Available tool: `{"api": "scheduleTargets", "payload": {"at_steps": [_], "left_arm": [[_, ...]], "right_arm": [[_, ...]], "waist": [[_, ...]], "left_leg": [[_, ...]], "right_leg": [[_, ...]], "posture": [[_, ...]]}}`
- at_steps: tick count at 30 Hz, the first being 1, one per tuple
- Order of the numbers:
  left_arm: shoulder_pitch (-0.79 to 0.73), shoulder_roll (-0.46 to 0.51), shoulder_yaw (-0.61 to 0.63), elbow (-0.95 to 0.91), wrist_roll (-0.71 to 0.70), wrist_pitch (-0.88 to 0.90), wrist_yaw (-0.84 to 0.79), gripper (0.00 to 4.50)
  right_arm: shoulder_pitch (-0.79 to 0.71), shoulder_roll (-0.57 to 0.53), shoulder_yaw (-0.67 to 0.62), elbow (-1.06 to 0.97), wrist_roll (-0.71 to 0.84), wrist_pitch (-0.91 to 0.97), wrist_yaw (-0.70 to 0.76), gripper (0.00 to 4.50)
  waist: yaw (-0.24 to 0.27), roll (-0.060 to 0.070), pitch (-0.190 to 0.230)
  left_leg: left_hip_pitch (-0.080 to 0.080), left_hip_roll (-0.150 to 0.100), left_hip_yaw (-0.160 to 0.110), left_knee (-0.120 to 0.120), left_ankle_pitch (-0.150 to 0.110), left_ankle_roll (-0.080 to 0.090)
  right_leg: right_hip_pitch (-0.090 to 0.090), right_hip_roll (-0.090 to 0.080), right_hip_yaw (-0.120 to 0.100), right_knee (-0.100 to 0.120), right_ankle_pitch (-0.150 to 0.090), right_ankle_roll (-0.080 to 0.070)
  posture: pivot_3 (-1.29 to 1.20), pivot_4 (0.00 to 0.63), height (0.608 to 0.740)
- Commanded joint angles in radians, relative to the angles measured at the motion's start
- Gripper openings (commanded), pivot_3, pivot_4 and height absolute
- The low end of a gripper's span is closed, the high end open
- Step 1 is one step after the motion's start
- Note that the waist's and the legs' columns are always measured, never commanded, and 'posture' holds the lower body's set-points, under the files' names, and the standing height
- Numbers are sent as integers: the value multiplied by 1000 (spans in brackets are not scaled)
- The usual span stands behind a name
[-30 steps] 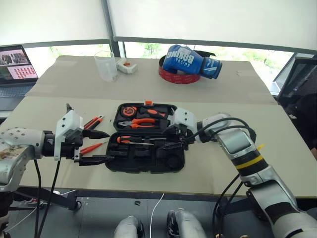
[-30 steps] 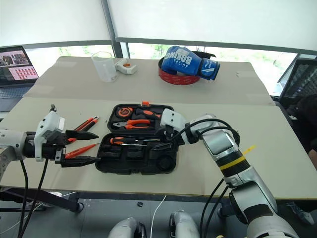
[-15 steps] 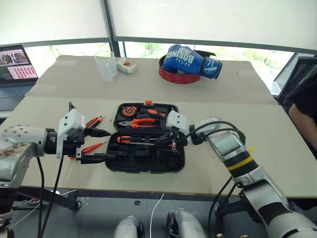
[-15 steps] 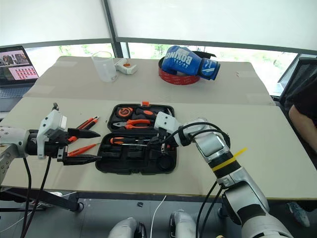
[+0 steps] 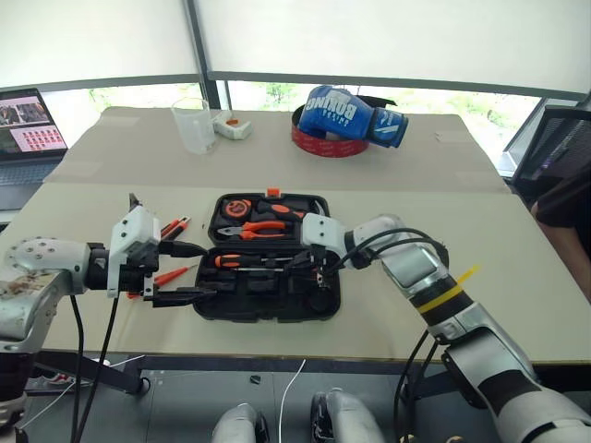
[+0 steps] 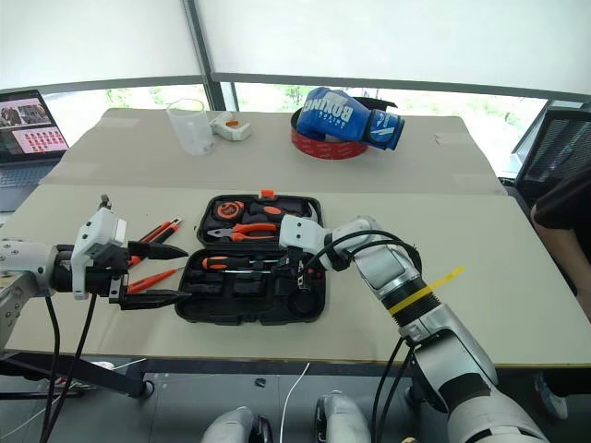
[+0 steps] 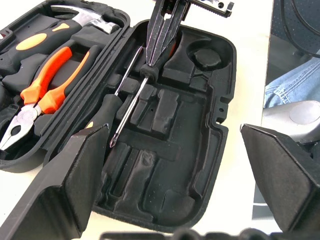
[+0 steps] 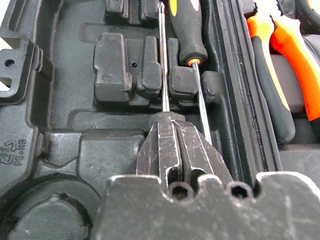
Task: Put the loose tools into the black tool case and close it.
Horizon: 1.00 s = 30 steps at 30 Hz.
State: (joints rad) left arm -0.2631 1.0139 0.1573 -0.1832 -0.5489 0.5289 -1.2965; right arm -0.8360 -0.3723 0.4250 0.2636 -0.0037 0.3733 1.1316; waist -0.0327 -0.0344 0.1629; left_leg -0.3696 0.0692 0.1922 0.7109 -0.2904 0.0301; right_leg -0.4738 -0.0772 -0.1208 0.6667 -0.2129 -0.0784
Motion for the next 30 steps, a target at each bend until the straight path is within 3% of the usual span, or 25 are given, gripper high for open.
{"api": "scheduleTargets", "payload": {"at_steps": [1, 2, 5, 8, 16, 22, 26, 30], "left_arm": [[19, 0, 26, -23, -2, -8, 20, 4500], [26, 0, 33, -26, -4, -7, 25, 4500], [125, 7, 135, -42, -9, 13, 71, 4500], [271, 12, 265, -51, 13, 20, 104, 4500], [644, -65, 604, -99, 55, 26, 127, 4500], [768, -94, 660, -65, 112, -61, 117, 4500], [673, -30, 571, 6, 133, -106, 108, 4500], [488, 40, 406, 107, 158, -143, 87, 4500]], "right_arm": [[-1, 15, -107, -105, 109, 53, -6, 39], [1, 14, -128, -130, 133, 74, -2, 39], [27, -60, -265, -335, 325, 248, 59, 730], [85, -165, -377, -513, 492, 366, 110, 1821], [230, -327, -426, -666, 571, 363, 117, 4471], [275, -366, -418, -677, 562, 321, 110, 4471], [287, -379, -413, -687, 559, 298, 107, 4471], [293, -395, -415, -695, 559, 288, 97, 4471]], "waist": [[-2, 0, 0], [-3, 0, 0], [-4, 0, 0], [2, 0, 1], [12, 1, 1], [25, 1, 1], [40, 1, 1], [48, 1, 1]], "left_leg": [[-1, 0, 0, 0, 0, 0], [-1, 0, 0, 0, 0, 0], [-3, 0, 0, 0, 0, 0], [-6, -1, -2, -1, -1, 1], [-3, 0, -2, -3, -8, -3], [-2, 0, -3, -5, -11, -8], [-2, 0, -3, -8, -11, -9], [-3, -1, -3, -8, -10, -10]], "right_leg": [[-1, 0, 0, 0, 0, 0], [-2, 0, 0, 0, 0, 0], [-3, 0, 0, 0, 0, -1], [-4, -1, 0, -2, 2, -5], [-4, -2, -1, -4, -1, -2], [-4, -3, -2, -4, -2, -2], [-4, -3, -3, -6, -2, -2], [-4, -3, -4, -7, -2, -3]], "posture": [[0, 150, 714], [0, 150, 714], [0, 150, 714], [0, 150, 714], [0, 150, 714], [0, 150, 714], [0, 150, 714], [0, 150, 714]]}}
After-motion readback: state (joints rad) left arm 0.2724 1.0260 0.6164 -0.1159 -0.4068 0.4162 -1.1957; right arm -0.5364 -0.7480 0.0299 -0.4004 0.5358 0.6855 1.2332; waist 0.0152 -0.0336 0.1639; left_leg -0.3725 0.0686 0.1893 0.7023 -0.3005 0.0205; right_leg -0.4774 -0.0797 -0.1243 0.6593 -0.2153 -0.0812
